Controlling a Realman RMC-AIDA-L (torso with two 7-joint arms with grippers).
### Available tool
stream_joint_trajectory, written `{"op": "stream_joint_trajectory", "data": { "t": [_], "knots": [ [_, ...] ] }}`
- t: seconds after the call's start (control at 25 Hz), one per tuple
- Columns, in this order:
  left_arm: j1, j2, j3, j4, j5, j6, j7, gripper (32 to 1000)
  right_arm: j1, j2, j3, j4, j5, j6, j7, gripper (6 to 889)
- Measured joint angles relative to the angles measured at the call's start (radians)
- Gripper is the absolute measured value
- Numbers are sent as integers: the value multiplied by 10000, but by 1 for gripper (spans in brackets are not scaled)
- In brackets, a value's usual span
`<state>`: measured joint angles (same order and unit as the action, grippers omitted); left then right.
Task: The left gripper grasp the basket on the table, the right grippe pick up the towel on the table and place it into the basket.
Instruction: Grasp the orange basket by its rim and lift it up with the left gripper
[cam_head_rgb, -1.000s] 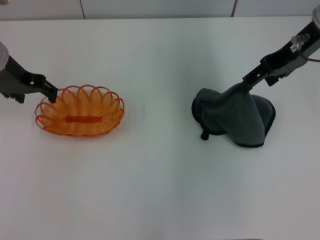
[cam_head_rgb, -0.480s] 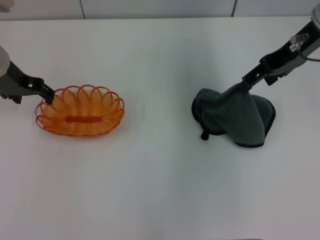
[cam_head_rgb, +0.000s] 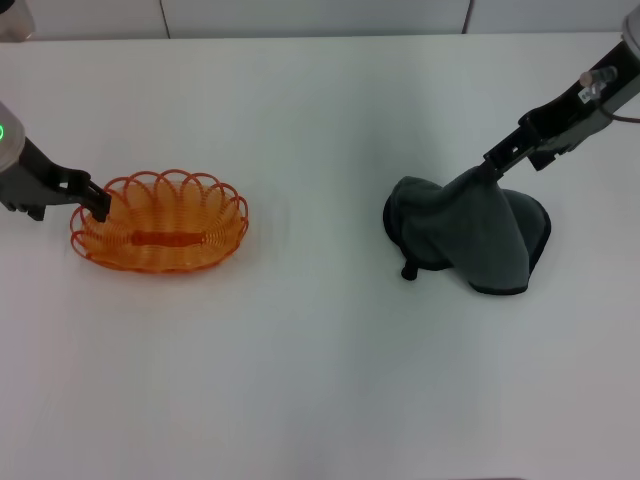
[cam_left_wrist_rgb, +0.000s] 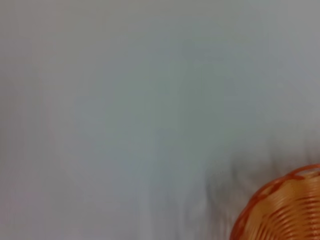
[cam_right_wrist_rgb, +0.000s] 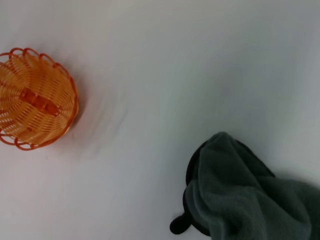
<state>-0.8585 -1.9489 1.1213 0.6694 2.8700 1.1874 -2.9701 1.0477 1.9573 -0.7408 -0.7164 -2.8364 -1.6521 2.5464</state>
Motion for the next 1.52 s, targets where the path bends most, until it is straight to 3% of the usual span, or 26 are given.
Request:
{"op": "stream_joint_trajectory", "data": {
  "t": [0.16, 0.72, 1.24, 1.52],
  "knots": [
    [-44, -32, 0, -279, -3, -218, -50, 821, 0, 0, -22, 0, 0, 1, 0, 863],
    [-207, -300, 0, -981, -14, -1009, -14, 818, 67, 0, -156, 0, 24, 15, -19, 863],
    [-205, -388, 13, -1019, -15, -1081, 72, 816, 63, 7, -154, 1, 30, 30, -90, 863],
    [-204, -392, 15, -1026, -15, -1081, 68, 815, 64, 14, -153, 1, 26, 32, -92, 863]
  ]
}}
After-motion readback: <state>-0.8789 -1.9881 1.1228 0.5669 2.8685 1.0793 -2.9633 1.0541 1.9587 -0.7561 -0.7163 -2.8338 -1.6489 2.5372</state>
